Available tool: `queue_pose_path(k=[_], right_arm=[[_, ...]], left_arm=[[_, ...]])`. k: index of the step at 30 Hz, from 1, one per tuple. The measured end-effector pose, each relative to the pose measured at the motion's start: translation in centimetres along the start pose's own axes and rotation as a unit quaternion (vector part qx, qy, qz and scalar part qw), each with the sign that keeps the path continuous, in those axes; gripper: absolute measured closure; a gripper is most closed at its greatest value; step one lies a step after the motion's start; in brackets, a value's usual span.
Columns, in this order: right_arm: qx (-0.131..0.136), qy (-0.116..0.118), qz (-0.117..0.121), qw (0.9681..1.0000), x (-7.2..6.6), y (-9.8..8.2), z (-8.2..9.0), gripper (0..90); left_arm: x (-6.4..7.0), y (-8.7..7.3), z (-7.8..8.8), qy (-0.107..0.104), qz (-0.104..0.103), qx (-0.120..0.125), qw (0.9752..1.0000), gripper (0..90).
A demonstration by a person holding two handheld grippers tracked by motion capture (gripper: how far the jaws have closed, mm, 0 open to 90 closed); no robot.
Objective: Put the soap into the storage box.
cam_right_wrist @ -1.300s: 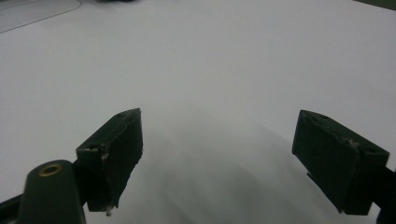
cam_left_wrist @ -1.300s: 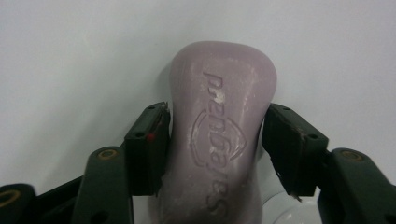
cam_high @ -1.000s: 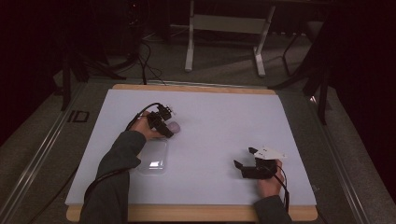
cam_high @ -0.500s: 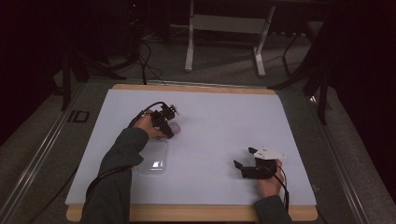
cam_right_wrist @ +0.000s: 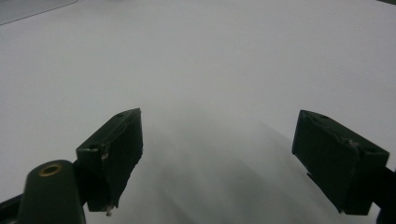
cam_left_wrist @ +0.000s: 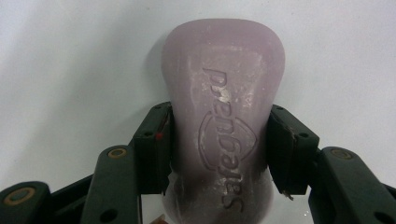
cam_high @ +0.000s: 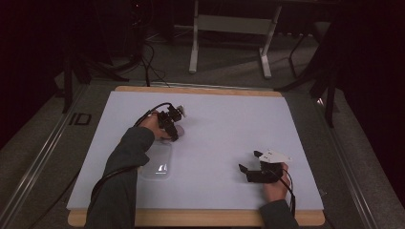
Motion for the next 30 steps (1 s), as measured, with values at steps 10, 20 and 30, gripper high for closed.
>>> queue_pose_path(k=[10,20,30], right_arm=[[-0.001,0.001,0.001,1.0000,-0.02,0.00,-0.02,15.8],[0.000,0.001,0.000,1.0000,0.00,0.00,0.00,15.8],[0.000,0.002,-0.001,1.0000,0.01,0.00,0.01,15.8]], left_arm=[[0.29,0.69,-0.03,0.006,0.013,-0.030,0.9995,49.1],[0.32,0.64,0.08,0.010,0.006,-0.030,0.9995,49.7],[0.46,0.68,0.40,0.019,0.004,-0.020,0.9996,49.7]])
Point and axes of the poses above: each handheld gripper's, and its own axes: z roughly backward along the jaws, y roughly out of its top, x roughly to its right, the point moved 3 cm from there along -z, roughly forward along the jaws, and after that the axes turned 1 degree about -x, right-handed, at the moved point
